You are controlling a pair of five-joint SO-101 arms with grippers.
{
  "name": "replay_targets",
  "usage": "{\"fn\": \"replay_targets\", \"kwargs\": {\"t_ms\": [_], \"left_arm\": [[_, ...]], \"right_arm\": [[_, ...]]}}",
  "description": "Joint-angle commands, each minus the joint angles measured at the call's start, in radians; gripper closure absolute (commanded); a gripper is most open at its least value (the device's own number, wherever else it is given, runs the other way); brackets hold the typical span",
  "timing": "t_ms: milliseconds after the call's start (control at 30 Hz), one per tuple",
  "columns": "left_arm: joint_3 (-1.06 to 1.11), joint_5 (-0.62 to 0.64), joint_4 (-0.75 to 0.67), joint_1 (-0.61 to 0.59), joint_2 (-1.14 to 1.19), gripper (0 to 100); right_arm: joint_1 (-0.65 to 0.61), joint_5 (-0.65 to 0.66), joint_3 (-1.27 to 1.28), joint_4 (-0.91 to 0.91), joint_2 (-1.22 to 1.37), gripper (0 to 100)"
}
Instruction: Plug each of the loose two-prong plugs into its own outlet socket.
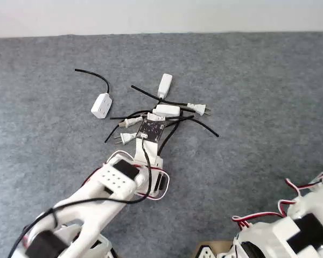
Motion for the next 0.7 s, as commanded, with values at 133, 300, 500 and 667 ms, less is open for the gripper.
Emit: {"fn": "replay_targets", "kwargs": {"t_ms": [133, 300, 500, 667], "left_arm": [[0.038, -0.132, 0.222, 0.009, -0.471, 99], [0.151, -0.066, 0.261, -0.028, -0.783, 99], [0.262, -0.124, 0.256, -0.143, -1.163, 99], [0.424, -0.118, 0.259, -0.16, -1.413, 99]], "right_arm": [[-0.008, 0.008, -0.009, -0.015, -0.004, 93.6], [-0.008, 0.008, -0.011, -0.015, -0.004, 93.6], [-0.031, 0.008, -0.011, -0.007, -0.004, 93.6], [-0.036, 0.008, -0.011, 0.005, -0.004, 93.6]]}}
